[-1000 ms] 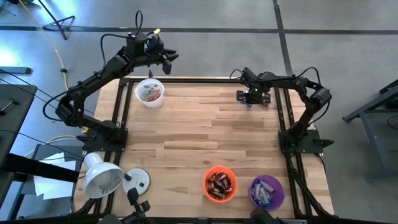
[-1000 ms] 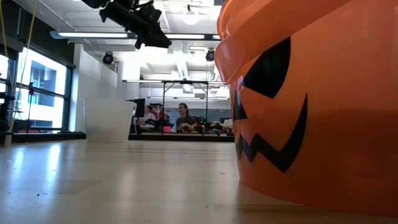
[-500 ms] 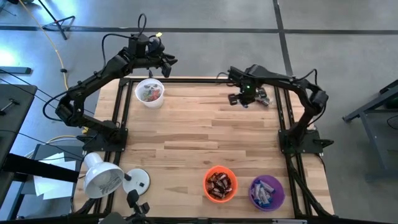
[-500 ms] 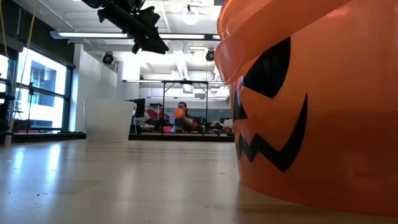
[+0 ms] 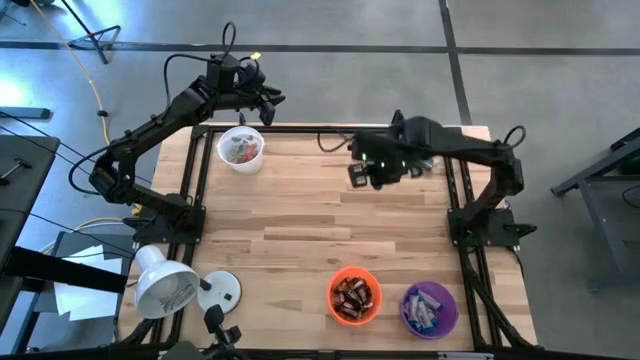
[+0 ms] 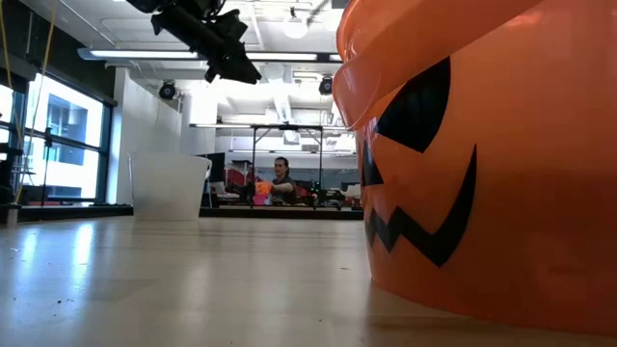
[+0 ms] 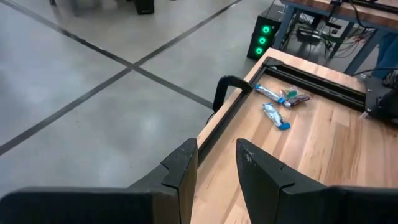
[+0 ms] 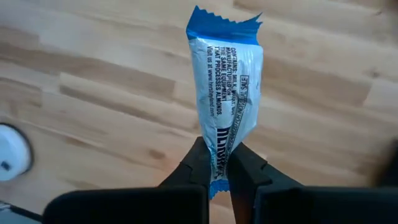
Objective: Organize candy in baskets
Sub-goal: Put the white chocolate into the purple bucket
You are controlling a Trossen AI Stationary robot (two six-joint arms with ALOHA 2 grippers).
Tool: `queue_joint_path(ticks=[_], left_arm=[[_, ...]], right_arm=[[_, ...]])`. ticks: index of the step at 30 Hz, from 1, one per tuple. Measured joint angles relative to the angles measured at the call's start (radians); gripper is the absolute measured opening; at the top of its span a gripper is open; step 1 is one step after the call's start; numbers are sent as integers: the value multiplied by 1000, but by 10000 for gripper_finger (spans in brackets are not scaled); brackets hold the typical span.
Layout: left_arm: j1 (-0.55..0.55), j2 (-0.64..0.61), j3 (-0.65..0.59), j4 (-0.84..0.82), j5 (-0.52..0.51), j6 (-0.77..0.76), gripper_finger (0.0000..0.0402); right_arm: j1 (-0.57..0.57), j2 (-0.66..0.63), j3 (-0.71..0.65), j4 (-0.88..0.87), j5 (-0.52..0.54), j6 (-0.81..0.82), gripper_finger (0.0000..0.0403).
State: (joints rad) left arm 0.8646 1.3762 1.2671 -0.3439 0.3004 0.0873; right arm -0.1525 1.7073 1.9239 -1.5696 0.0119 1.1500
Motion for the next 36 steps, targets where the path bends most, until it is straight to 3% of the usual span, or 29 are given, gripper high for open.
queue_joint_path(ticks=[4, 10, 22, 24, 30, 36], left_arm=[[0, 0, 0, 1, 0, 3, 99], [0, 0, 0, 0, 0, 3, 99], [-1, 0, 0, -70, 0, -57, 99], [-1, 0, 0, -83, 0, -57, 99], [0, 0, 0, -130, 0, -37, 99], [0, 0, 0, -152, 0, -24, 99]], right_arm=[[130, -1, 20, -2, 57, 170, 16], [330, 6, 6, -2, 55, 424, 16], [783, 19, 6, -2, 27, 1144, 16], [825, 33, 6, -2, -15, 1181, 16], [871, 123, 5, -2, -342, 1233, 16], [903, 173, 5, 1, -345, 1254, 29]])
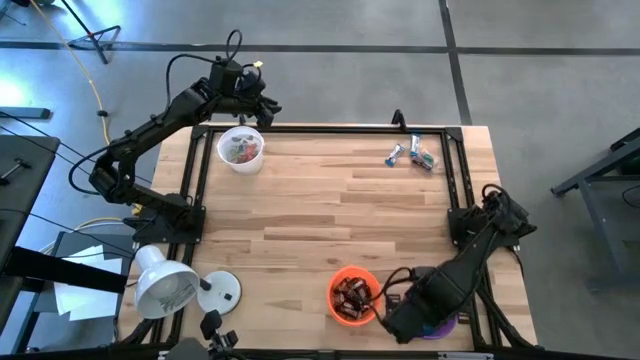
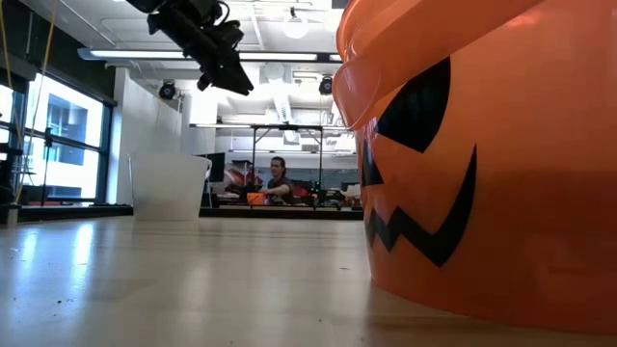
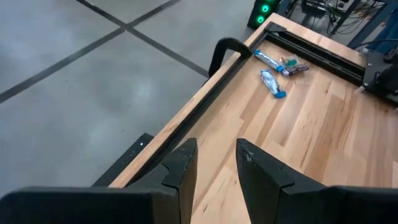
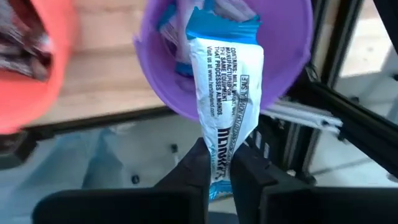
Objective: Organize candy in baskets
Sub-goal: Put the white chocolate into the purple bucket
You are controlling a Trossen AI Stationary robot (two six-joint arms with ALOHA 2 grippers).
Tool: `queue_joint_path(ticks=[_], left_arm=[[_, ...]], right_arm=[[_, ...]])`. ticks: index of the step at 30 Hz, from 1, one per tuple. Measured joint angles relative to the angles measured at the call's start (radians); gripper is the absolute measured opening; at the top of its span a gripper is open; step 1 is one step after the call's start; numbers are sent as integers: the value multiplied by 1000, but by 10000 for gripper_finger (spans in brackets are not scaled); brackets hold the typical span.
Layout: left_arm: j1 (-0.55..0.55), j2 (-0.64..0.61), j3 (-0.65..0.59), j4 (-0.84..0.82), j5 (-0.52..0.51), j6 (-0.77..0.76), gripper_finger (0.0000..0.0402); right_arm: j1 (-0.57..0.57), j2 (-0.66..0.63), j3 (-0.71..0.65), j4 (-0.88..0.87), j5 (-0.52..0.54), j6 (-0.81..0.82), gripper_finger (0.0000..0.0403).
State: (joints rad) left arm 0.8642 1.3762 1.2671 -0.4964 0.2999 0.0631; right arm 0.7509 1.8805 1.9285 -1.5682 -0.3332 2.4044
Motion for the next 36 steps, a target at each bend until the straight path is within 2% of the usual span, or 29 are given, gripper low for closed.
queue_joint_path(ticks=[7, 12, 18, 20, 25, 29, 36], left_arm=[[0, 0, 0, -2, 0, 18, 99], [0, 0, 0, -2, -1, 27, 99], [0, 0, 0, -1, -1, 27, 99], [0, 0, 0, 0, -1, 26, 99], [0, 0, 0, 13, -1, 20, 99], [0, 0, 0, 39, -1, 18, 99], [0, 0, 0, 38, -1, 17, 99]], right_arm=[[9, -1, 0, -3, 79, -53, 87], [26, -1, 0, -3, 72, -54, 127], [37, -1, 0, -3, 21, -49, 144], [35, -1, 0, -3, 76, -49, 145], [-12, -1, 0, -2, 338, -108, 145], [-104, -1, 0, -2, 511, -263, 145], [-350, -9, 0, -2, 574, -774, 145]])
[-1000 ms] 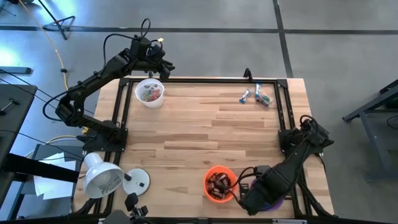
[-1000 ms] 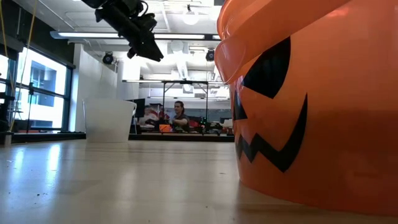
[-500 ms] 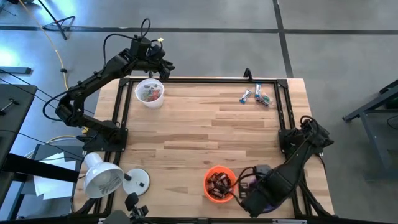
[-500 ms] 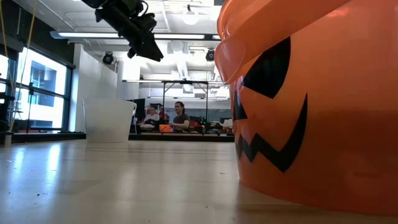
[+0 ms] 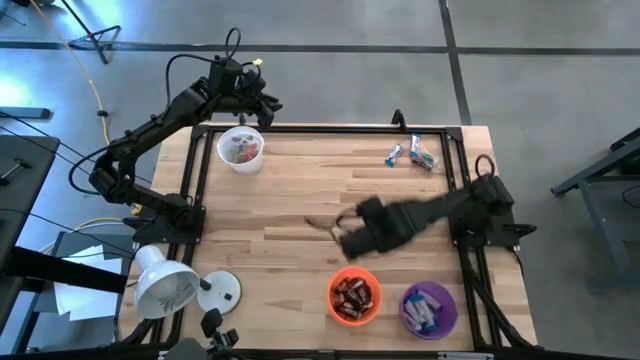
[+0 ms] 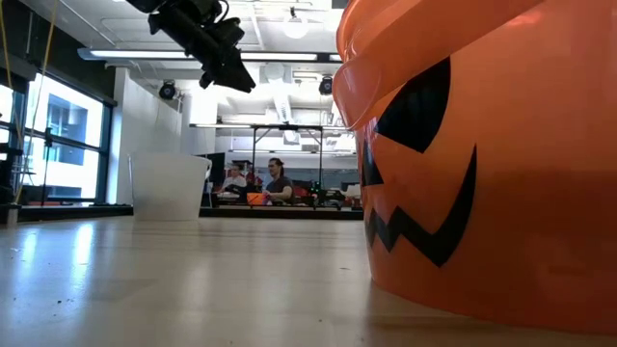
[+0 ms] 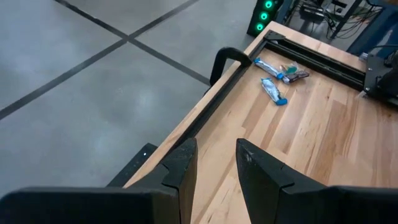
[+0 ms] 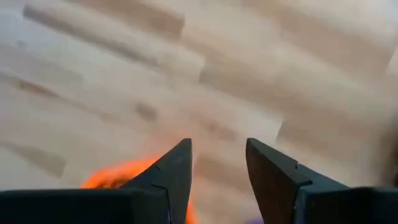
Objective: Organize candy in baskets
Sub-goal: Put the white chocolate into the purple bucket
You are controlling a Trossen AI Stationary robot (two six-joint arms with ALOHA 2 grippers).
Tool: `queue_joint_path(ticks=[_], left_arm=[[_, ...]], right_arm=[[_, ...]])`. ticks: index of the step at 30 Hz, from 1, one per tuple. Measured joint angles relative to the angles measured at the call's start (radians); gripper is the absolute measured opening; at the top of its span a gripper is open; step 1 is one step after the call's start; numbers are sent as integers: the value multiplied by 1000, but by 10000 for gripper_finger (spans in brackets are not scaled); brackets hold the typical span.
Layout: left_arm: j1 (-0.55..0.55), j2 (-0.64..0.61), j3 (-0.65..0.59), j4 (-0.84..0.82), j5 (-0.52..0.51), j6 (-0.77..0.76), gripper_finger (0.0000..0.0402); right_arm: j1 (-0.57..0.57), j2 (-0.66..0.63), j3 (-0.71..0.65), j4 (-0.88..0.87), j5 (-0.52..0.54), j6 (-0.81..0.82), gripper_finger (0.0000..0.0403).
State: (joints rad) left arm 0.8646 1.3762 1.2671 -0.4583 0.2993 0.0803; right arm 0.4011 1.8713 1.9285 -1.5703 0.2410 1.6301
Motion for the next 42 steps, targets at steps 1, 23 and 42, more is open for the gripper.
queue_joint_path(ticks=[1, 23, 42], left_arm=[[0, 0, 0, -1, 0, 0, 99], [71, 0, 0, -30, -161, 36, 99], [71, 0, 0, 220, -160, 2, 99]], right_arm=[[-35, -6, 0, 0, 9, -72, 145], [-699, -604, -922, 549, 131, -242, 145], [-1029, -616, -1368, 1259, 144, -61, 144]])
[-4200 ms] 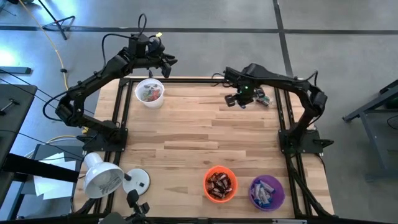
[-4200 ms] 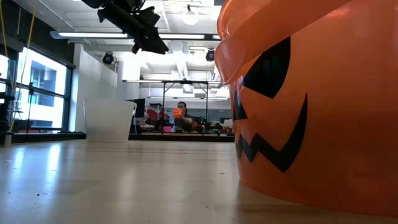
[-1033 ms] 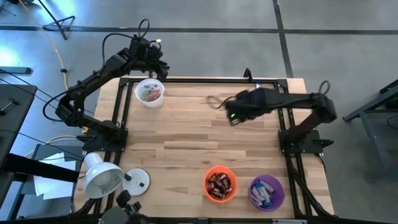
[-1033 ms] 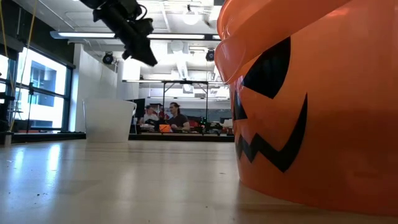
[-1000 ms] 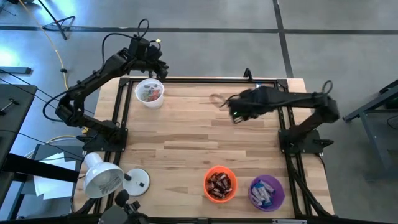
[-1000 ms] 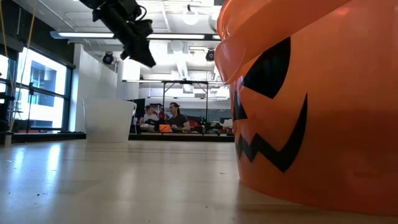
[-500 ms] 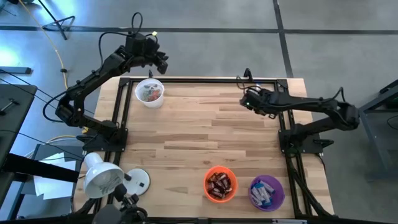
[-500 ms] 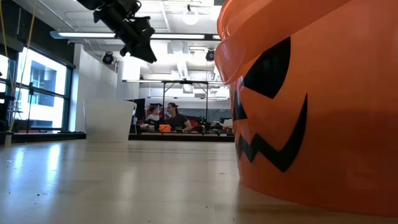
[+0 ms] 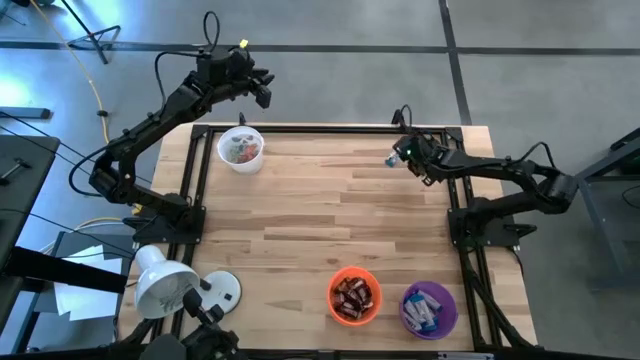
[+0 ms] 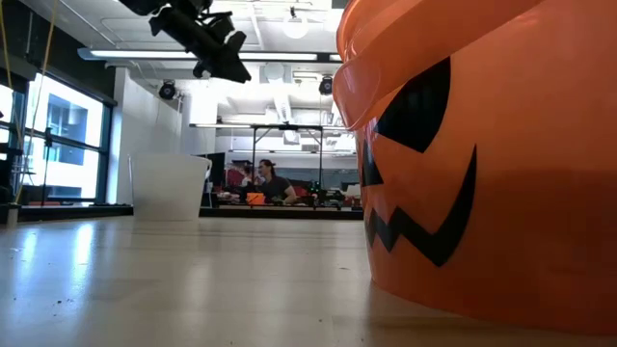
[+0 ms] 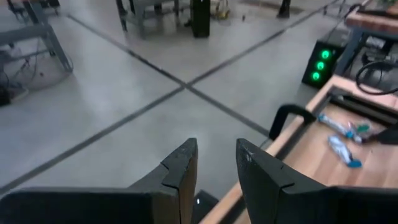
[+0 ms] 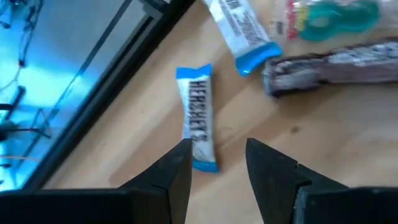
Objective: Organize candy in baskets
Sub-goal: Put the white chocolate into the purple bucket
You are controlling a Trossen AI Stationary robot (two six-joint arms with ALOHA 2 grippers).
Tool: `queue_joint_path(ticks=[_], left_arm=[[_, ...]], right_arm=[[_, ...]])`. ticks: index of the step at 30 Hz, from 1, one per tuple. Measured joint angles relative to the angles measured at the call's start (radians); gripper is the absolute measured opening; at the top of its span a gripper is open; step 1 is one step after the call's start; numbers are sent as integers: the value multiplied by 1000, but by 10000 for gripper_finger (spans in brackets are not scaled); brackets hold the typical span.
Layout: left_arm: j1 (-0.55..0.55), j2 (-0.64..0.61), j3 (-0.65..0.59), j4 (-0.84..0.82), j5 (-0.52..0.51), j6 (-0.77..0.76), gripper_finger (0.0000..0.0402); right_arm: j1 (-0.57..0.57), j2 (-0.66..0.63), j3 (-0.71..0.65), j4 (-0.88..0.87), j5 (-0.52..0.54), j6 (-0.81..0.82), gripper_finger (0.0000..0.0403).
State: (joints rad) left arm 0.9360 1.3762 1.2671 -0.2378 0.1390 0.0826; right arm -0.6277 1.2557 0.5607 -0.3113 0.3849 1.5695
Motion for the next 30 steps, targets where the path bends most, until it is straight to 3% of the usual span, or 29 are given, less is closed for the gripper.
queue_joint_path(ticks=[6, 14, 23, 30], left_arm=[[0, 0, 0, 75, 0, 0, 99], [15, 0, 0, 86, 0, -1, 99], [34, 0, 0, 75, -1, -3, 99], [34, 0, 0, 55, 0, -3, 99]], right_arm=[[-95, 82, 26, 132, -97, -125, 144], [-144, 253, 112, 134, -241, -197, 144], [-145, 413, 210, 141, -273, -270, 144], [-145, 447, 217, 89, -275, -268, 144]])
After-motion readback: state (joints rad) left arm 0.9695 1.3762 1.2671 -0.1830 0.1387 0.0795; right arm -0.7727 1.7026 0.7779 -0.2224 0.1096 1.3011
